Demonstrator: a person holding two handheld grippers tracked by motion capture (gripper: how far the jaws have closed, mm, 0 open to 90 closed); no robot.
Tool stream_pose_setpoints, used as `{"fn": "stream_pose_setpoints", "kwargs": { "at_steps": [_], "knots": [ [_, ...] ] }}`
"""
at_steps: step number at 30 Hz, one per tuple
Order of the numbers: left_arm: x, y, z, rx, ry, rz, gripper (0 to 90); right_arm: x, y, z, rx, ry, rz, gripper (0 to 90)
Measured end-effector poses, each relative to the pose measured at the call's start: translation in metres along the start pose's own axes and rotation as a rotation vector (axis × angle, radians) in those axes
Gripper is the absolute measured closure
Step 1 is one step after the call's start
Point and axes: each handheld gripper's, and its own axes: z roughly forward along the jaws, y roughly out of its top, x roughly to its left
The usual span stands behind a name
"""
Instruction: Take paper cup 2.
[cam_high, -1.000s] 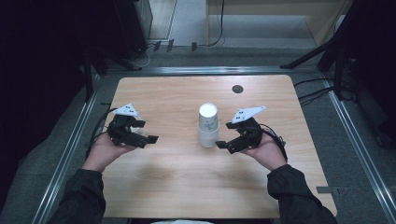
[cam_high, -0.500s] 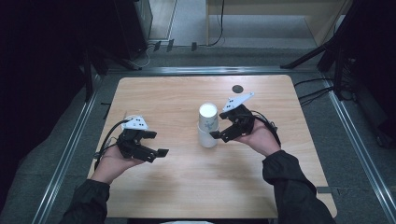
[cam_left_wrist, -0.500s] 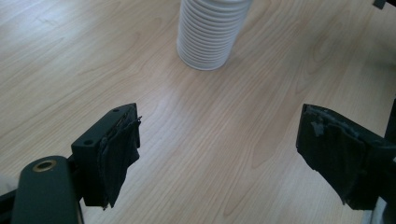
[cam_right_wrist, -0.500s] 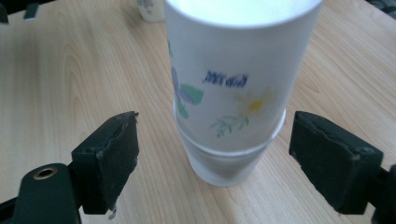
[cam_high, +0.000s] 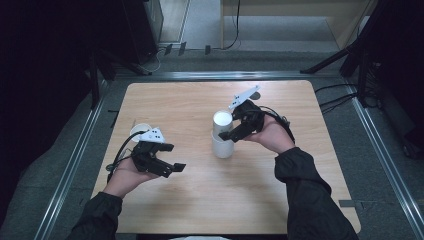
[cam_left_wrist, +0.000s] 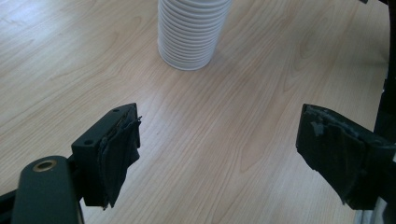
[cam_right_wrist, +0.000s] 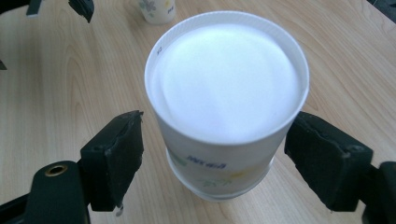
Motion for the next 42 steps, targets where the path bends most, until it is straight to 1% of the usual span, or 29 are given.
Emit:
{"fn": "stream_pose_setpoints", "kwargs": {
  "at_steps": [4, 9, 11, 12, 13, 16, 17, 20, 24, 28, 31, 34, 38, 39, 40, 42],
  "knots": [
    [0.001, -0.001, 0.003, 0.009, -0.004, 0.000, 13.8, 0.000, 0.009, 0.002, 0.015, 0.001, -0.013, 20.7],
    [0.000, -0.001, 0.005, 0.015, -0.008, 0.004, 13.8, 0.004, 0.020, 0.005, 0.047, -0.019, -0.039, 21.2],
    [-0.001, -0.001, 0.006, 0.023, -0.005, 0.010, 13.8, 0.006, 0.023, 0.006, 0.064, -0.031, -0.057, 21.8],
    [-0.001, -0.002, 0.007, 0.026, -0.008, 0.012, 13.9, 0.007, 0.024, 0.005, 0.068, -0.037, -0.058, 22.2],
    [-0.002, -0.002, 0.007, 0.028, -0.008, 0.014, 13.9, 0.008, 0.026, 0.004, 0.067, -0.046, -0.070, 23.3],
    [-0.002, -0.002, 0.007, 0.027, -0.007, 0.019, 13.9, 0.012, 0.027, 0.000, 0.060, -0.083, -0.090, 29.9],
    [-0.002, -0.001, 0.006, 0.024, -0.008, 0.020, 13.9, 0.013, 0.027, -0.001, 0.058, -0.087, -0.091, 31.7],
    [-0.002, -0.001, 0.005, 0.017, -0.015, 0.016, 14.1, 0.012, 0.027, -0.003, 0.046, -0.071, -0.078, 32.5],
    [-0.003, -0.001, 0.006, 0.025, -0.014, 0.019, 14.1, 0.010, 0.026, -0.005, 0.034, -0.061, -0.059, 32.9],
    [-0.004, -0.002, 0.008, 0.030, -0.019, 0.021, 14.1, 0.010, 0.028, -0.013, 0.011, -0.066, -0.045, 33.0],
    [-0.003, -0.002, 0.008, 0.032, -0.021, 0.025, 14.1, 0.010, 0.030, -0.018, -0.011, -0.062, -0.034, 33.2],
    [-0.003, -0.002, 0.008, 0.032, -0.021, 0.024, 14.1, 0.010, 0.032, -0.021, -0.012, -0.070, -0.036, 33.4],
    [-0.004, -0.002, 0.008, 0.026, -0.022, 0.023, 14.1, 0.011, 0.035, -0.029, -0.019, -0.073, -0.031, 33.6],
    [-0.004, -0.002, 0.008, 0.024, -0.024, 0.020, 14.1, 0.012, 0.036, -0.031, -0.027, -0.071, -0.034, 33.7],
    [-0.004, -0.001, 0.006, 0.018, -0.036, 0.022, 14.1, 0.012, 0.037, -0.033, -0.033, -0.071, -0.033, 33.7],
    [-0.005, 0.000, 0.005, 0.005, -0.040, 0.018, 14.1, 0.015, 0.039, -0.041, -0.053, -0.070, -0.036, 33.8]
  ]
}}
